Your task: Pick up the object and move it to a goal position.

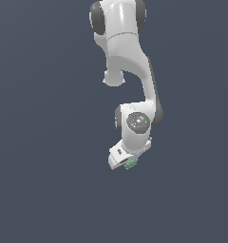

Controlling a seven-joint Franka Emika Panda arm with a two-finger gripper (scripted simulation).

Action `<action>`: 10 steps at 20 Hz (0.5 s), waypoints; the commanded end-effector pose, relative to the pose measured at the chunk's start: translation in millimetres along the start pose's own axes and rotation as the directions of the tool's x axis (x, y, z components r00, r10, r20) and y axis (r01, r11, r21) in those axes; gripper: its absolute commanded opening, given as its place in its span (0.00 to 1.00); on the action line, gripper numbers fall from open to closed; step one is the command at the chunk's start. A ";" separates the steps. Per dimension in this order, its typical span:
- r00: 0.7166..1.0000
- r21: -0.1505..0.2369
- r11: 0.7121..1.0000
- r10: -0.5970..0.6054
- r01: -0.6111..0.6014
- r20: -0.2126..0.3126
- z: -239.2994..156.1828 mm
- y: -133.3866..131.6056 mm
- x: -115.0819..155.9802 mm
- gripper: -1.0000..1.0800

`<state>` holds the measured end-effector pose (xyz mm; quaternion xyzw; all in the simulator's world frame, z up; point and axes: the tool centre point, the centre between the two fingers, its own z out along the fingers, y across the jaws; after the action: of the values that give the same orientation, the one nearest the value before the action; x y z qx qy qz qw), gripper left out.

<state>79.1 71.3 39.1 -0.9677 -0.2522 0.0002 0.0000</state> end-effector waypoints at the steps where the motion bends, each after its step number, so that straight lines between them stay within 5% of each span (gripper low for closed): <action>1: 1.000 0.000 1.000 0.000 0.000 0.000 -0.6 0.2 0.1 0.00; 10: 1.000 0.000 1.000 0.000 0.000 0.000 -34.4 14.3 2.2 0.00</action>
<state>85.4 63.0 64.2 -0.9676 -0.2525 0.0008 0.0002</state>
